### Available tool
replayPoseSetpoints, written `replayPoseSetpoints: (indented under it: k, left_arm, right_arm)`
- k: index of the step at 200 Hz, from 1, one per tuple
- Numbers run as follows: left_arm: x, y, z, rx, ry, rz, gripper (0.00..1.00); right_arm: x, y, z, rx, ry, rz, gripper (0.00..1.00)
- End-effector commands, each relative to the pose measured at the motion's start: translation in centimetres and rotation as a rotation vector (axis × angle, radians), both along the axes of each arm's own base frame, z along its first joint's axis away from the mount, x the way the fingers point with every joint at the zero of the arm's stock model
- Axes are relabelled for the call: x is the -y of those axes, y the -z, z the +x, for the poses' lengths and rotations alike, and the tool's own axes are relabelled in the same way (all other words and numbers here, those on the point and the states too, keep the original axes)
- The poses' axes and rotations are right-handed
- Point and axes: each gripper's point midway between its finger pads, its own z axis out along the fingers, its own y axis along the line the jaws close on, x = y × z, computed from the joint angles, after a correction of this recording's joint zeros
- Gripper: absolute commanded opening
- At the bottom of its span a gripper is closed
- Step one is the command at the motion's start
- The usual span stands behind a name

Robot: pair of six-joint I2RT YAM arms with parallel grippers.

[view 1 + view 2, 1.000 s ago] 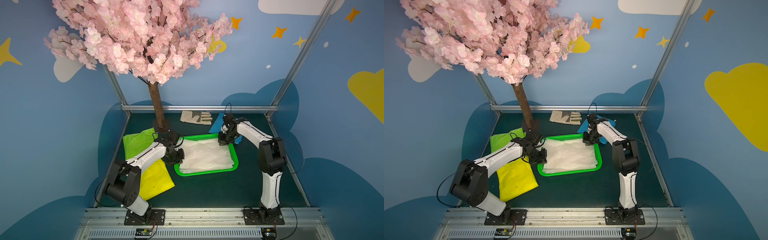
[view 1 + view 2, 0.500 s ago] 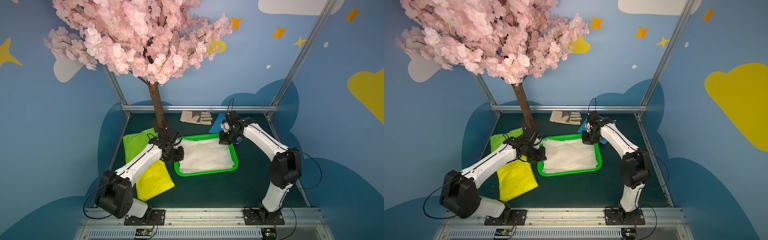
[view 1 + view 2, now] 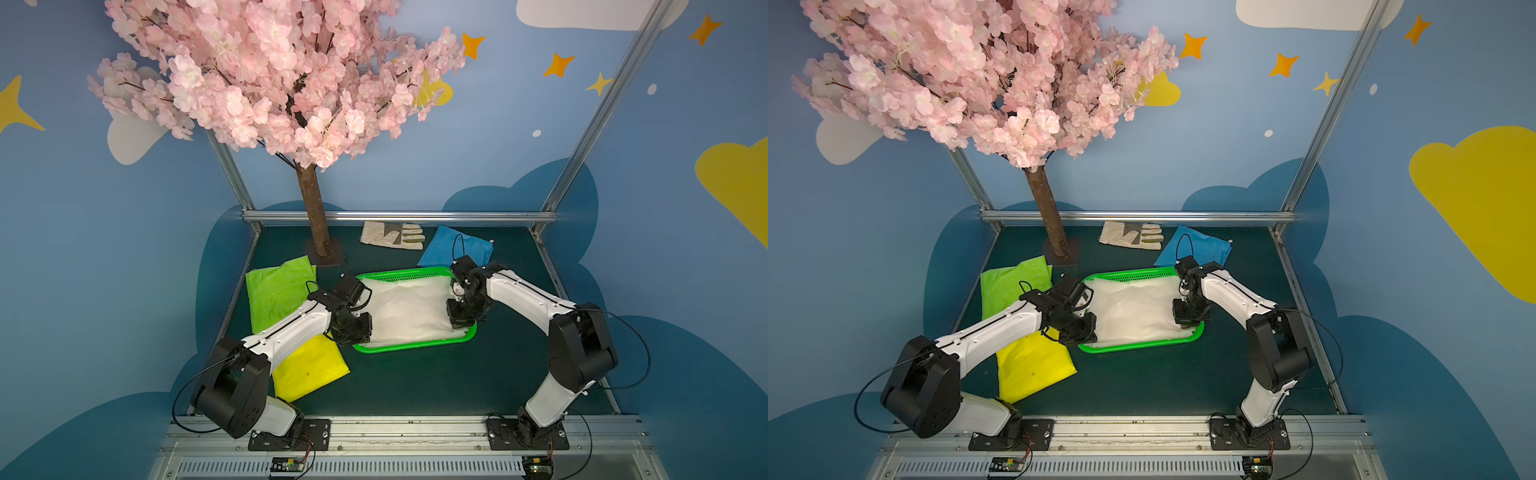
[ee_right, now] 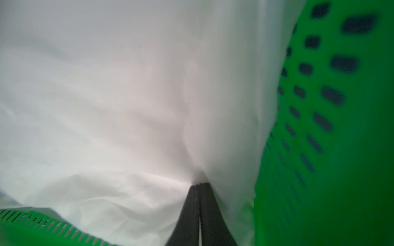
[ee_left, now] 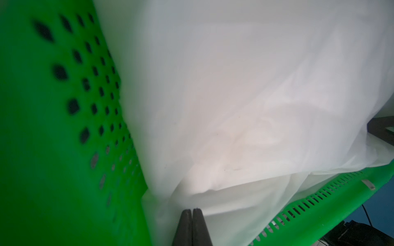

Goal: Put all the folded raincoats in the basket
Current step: Place the raincoat in the basket.

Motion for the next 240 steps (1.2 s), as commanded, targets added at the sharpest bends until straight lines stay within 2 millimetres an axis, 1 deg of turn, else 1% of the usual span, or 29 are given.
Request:
replayPoseSetpoints:
  k: [1, 12, 25, 42, 47, 63, 81, 91, 112, 127, 146, 159, 174, 186, 198, 214, 222, 231, 240]
  left_arm:
    - [-0.6, -0.4, 0.3, 0.013, -0.009, 0.035, 0.03]
    - [-0.4, -1.3, 0.6, 0.032, -0.008, 0.025, 0.03]
    - [-0.2, -2.5, 1.0, 0.056, -0.01, 0.008, 0.04]
    - [0.1, -3.5, 1.3, 0.078, -0.014, -0.014, 0.04]
    - [0.7, -3.8, 1.0, 0.068, -0.004, -0.046, 0.04]
    - [1.3, -4.0, 0.8, 0.073, -0.004, -0.083, 0.04]
    - [1.5, -3.4, 0.5, 0.063, -0.003, -0.095, 0.04]
    - [1.4, -2.7, 0.2, 0.05, -0.005, -0.088, 0.04]
    - [1.0, -1.4, -0.1, 0.021, -0.013, -0.062, 0.03]
    - [0.3, -0.4, -0.5, 0.003, -0.033, -0.027, 0.03]
    - [0.2, -0.1, -0.6, -0.003, -0.033, -0.024, 0.02]
    - [0.2, -0.6, -0.5, 0.002, -0.029, -0.022, 0.03]
    - [0.2, -1.6, -0.2, 0.026, -0.024, -0.022, 0.03]
    - [0.4, -2.6, 0.4, 0.048, -0.022, -0.032, 0.03]
    - [0.9, -3.9, 1.2, 0.077, -0.012, -0.051, 0.05]
    - [1.5, -5.1, 2.7, 0.107, -0.008, -0.06, 0.06]
    - [1.8, -5.6, 3.7, 0.124, -0.006, -0.064, 0.06]
    - [1.9, -5.6, 4.9, 0.128, -0.018, -0.056, 0.05]
    - [1.1, -5.4, 6.1, 0.124, -0.054, -0.01, 0.05]
  right_arm:
    - [0.3, -0.9, 0.4, 0.036, -0.023, -0.044, 0.1]
    - [-0.4, -2.1, 0.6, 0.069, -0.032, -0.012, 0.11]
    - [-1.6, -3.9, 0.9, 0.122, -0.042, 0.062, 0.11]
    - [-2.7, -5.3, 0.3, 0.128, -0.044, 0.126, 0.11]
    - [-3.0, -5.5, -0.1, 0.118, -0.048, 0.141, 0.11]
    - [-3.5, -4.7, -1.7, 0.068, -0.054, 0.161, 0.11]
    - [-3.0, -2.8, -3.3, 0.021, -0.063, 0.121, 0.11]
    - [-2.3, -1.7, -3.7, 0.004, -0.062, 0.081, 0.11]
    - [-1.0, 0.2, -3.7, -0.017, -0.067, -0.007, 0.11]
    - [0.0, 1.2, -3.0, -0.006, -0.071, -0.082, 0.1]
    - [0.2, 1.2, -1.9, 0.044, -0.074, -0.113, 0.11]
    - [-0.8, 0.2, -1.3, 0.081, -0.09, -0.067, 0.12]
    - [-2.6, -1.8, -0.9, 0.109, -0.119, 0.037, 0.14]
    - [-3.6, -3.5, -0.4, 0.137, -0.127, 0.093, 0.15]
    - [-4.1, -4.7, 0.6, 0.167, -0.122, 0.11, 0.17]
    - [-4.4, -5.4, 2.3, 0.175, -0.109, 0.107, 0.19]
    - [-4.6, -5.3, 3.3, 0.172, -0.103, 0.101, 0.19]
    - [-4.6, -4.9, 4.5, 0.169, -0.084, 0.093, 0.19]
    - [-4.7, -4.4, 5.6, 0.164, -0.067, 0.082, 0.19]
